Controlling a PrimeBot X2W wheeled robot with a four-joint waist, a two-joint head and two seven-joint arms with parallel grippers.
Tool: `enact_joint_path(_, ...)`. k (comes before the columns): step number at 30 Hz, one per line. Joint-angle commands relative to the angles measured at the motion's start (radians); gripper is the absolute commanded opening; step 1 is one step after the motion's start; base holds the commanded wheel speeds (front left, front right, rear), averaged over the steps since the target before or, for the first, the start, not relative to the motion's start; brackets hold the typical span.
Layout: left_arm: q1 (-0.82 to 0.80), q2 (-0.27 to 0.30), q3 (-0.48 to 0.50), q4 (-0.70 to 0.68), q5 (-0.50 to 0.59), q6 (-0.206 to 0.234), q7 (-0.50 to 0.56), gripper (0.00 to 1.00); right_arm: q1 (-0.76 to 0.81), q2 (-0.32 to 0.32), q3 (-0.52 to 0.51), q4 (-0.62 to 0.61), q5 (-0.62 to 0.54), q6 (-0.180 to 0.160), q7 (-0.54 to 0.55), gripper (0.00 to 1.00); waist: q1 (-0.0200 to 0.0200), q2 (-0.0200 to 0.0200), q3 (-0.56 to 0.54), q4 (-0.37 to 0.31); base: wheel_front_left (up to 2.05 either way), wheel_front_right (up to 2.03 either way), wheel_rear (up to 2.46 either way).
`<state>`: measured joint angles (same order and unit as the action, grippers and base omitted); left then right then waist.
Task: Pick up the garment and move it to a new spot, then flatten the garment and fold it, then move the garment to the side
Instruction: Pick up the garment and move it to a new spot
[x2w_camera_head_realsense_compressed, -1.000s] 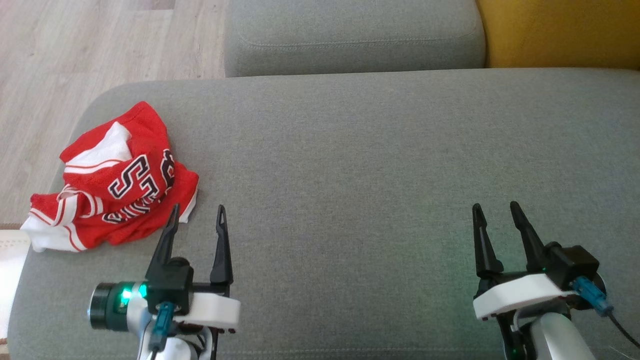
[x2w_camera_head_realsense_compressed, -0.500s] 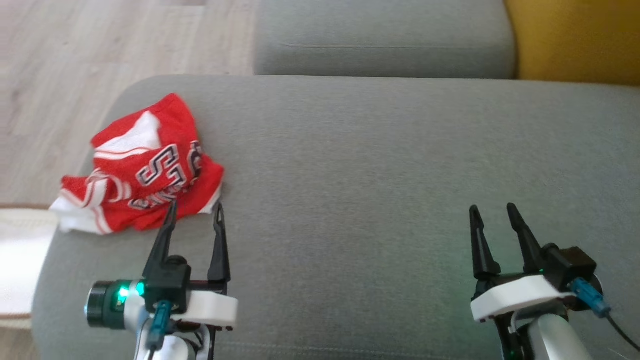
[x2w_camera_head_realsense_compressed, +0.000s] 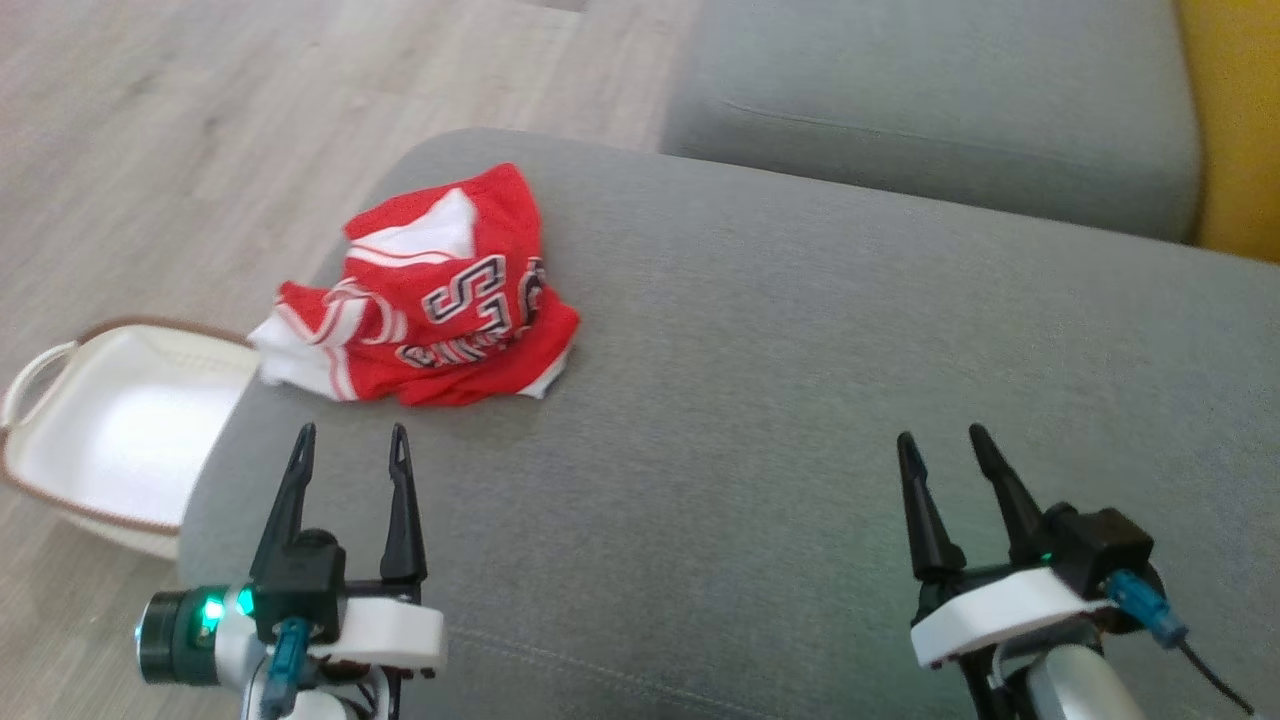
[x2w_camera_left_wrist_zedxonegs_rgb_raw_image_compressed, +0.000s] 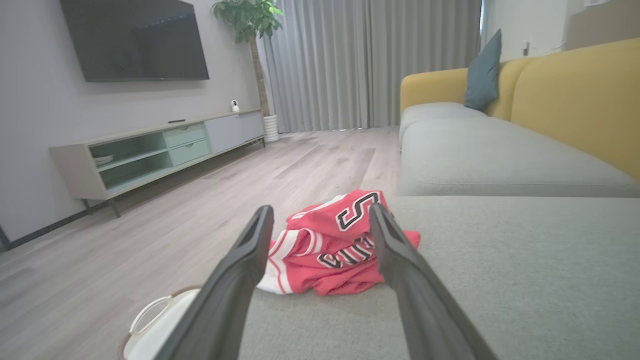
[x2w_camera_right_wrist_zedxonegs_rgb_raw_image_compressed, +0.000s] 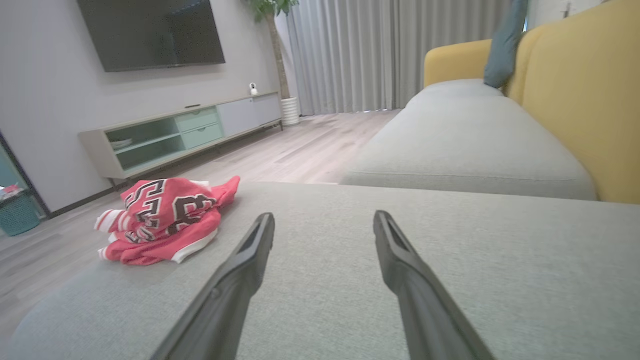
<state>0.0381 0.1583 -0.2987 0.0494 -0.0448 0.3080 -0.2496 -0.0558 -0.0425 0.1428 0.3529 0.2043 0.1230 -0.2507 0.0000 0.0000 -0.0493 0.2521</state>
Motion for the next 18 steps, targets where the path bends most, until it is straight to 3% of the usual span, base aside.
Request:
enact_joint_path(1,-0.033,0.009,0.042,-0.037,0.013,0.002,-0.012,1.0,-0.021,-0.008,0.027,-0.033,0.006,0.008,-0.011,1.0,0.0,0.0,-0.009,0.032,0.0,0.0,0.0)
enact_joint_path(11,-0.005,0.01,0.059,-0.041,0.014,-0.003,-0.012,1.0,-0.012,-0.008,0.057,-0.035,0.026,0.008,-0.011,1.0,0.0,0.0,-0.014,0.122,0.0,0.0,0.0)
enact_joint_path(18,0.003,0.013,0.068,-0.035,0.014,-0.012,-0.012,1.0,-0.011,-0.008,0.066,-0.036,0.034,0.008,-0.011,1.0,0.0,0.0,-0.013,0.143,0.0,0.0,0.0)
